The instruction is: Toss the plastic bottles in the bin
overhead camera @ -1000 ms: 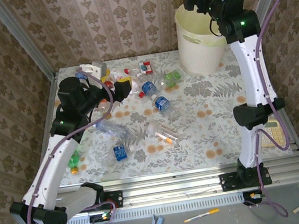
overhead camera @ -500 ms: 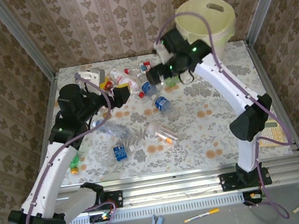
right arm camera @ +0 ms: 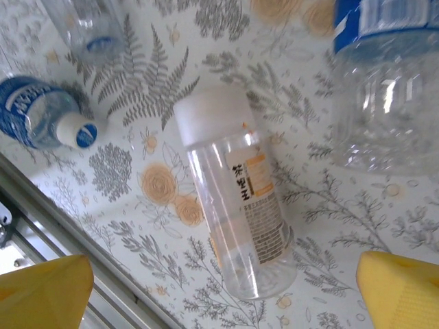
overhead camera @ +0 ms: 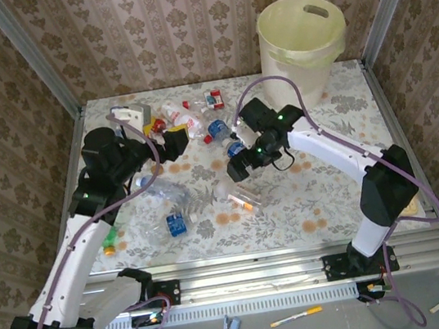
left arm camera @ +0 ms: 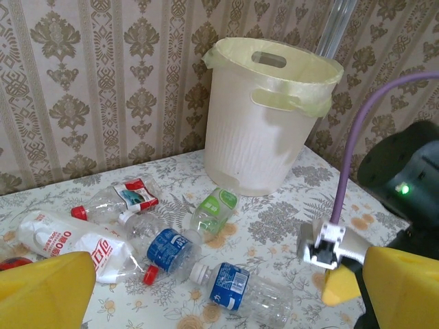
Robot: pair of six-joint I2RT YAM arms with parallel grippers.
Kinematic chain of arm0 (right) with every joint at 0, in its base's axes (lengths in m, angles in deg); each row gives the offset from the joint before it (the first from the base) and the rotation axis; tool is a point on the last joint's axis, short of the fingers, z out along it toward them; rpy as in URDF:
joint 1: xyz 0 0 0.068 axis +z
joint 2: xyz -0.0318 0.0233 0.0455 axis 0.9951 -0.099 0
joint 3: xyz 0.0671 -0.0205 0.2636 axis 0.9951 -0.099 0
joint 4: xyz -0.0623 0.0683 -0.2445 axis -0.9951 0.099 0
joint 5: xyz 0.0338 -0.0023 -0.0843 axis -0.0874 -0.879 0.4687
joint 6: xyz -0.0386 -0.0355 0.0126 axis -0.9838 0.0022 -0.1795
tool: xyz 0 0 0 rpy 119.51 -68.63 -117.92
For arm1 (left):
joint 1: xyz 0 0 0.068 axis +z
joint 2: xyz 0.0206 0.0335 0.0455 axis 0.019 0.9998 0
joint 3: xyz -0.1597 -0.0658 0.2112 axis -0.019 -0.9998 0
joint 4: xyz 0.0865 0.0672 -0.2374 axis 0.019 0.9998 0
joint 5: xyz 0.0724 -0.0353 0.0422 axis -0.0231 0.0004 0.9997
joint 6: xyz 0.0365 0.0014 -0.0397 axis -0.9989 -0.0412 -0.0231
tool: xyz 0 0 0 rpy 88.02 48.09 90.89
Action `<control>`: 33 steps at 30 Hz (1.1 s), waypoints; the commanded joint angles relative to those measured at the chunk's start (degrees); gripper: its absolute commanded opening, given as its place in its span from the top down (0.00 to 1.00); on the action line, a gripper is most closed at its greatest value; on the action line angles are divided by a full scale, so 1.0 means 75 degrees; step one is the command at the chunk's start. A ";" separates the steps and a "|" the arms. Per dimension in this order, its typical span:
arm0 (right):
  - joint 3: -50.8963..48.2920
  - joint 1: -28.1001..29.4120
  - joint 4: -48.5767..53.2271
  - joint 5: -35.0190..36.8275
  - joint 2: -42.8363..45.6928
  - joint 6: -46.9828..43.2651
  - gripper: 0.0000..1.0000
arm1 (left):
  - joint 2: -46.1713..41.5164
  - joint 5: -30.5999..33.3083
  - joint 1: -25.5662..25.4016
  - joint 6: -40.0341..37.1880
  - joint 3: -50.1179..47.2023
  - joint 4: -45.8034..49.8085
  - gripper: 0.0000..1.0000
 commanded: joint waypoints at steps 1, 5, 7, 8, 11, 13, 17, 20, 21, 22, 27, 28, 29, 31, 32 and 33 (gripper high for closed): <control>-0.0189 0.0192 -0.0147 -0.0120 -0.0171 -0.0131 0.01 | -0.0212 0.0068 -0.0053 0.0030 -0.0038 0.0101 0.00; -0.0270 0.0430 -0.0108 -0.0006 -0.0449 -0.0251 0.01 | -0.0275 0.0074 -0.0054 0.0045 -0.0068 0.0189 0.00; -0.0320 0.0539 -0.0059 0.0110 -0.0580 -0.0321 0.02 | -0.0347 0.0125 -0.0045 0.0063 -0.0123 0.0206 0.00; -0.0360 0.0598 -0.0044 0.0175 -0.0638 -0.0370 0.02 | -0.0387 0.0149 -0.0044 0.0092 -0.0138 0.0203 0.00; -0.0442 0.0724 0.0012 0.0423 -0.0846 -0.0455 0.02 | -0.0484 0.0192 -0.0051 0.0111 -0.0212 0.0228 0.00; -0.0455 0.0788 0.0030 0.0548 -0.0990 -0.0500 0.03 | -0.0531 0.0198 -0.0051 0.0112 -0.0230 0.0263 0.00; -0.0485 0.0876 -0.0002 0.0849 -0.1216 -0.0553 0.04 | -0.0578 0.0243 -0.0064 0.0132 -0.0290 0.0316 0.00; -0.0515 0.0924 -0.0090 0.0968 -0.1386 -0.0627 0.05 | -0.0627 0.0267 -0.0057 0.0164 -0.0349 0.0294 0.00; -0.0516 0.0947 -0.0099 0.1052 -0.1444 -0.0654 0.05 | -0.0636 0.0279 -0.0056 0.0182 -0.0369 0.0279 0.00; -0.0494 0.0977 -0.0117 0.1101 -0.1532 -0.0685 0.05 | -0.0659 0.0276 -0.0064 0.0193 -0.0380 0.0273 0.00; -0.0392 0.1040 -0.0188 0.1200 -0.1854 -0.0782 0.07 | -0.0699 0.0308 -0.0059 0.0170 -0.0419 0.0308 0.00; -0.0376 0.1048 -0.0233 0.1185 -0.1909 -0.0789 0.08 | -0.0720 0.0324 -0.0062 0.0166 -0.0429 0.0321 0.00; -0.0365 0.1071 -0.0274 0.1143 -0.1970 -0.0794 0.09 | -0.0736 0.0320 -0.0059 0.0164 -0.0449 0.0337 0.00; -0.0351 0.1116 -0.0293 0.1116 -0.2068 -0.0816 0.12 | -0.0759 0.0342 -0.0061 0.0185 -0.0461 0.0360 0.00; -0.0351 0.1138 -0.0307 0.1095 -0.2120 -0.0814 0.13 | -0.0769 0.0360 -0.0064 0.0194 -0.0473 0.0375 0.00; -0.0351 0.1173 -0.0329 0.1057 -0.2183 -0.0816 0.16 | -0.0791 0.0401 -0.0058 0.0198 -0.0498 0.0402 0.00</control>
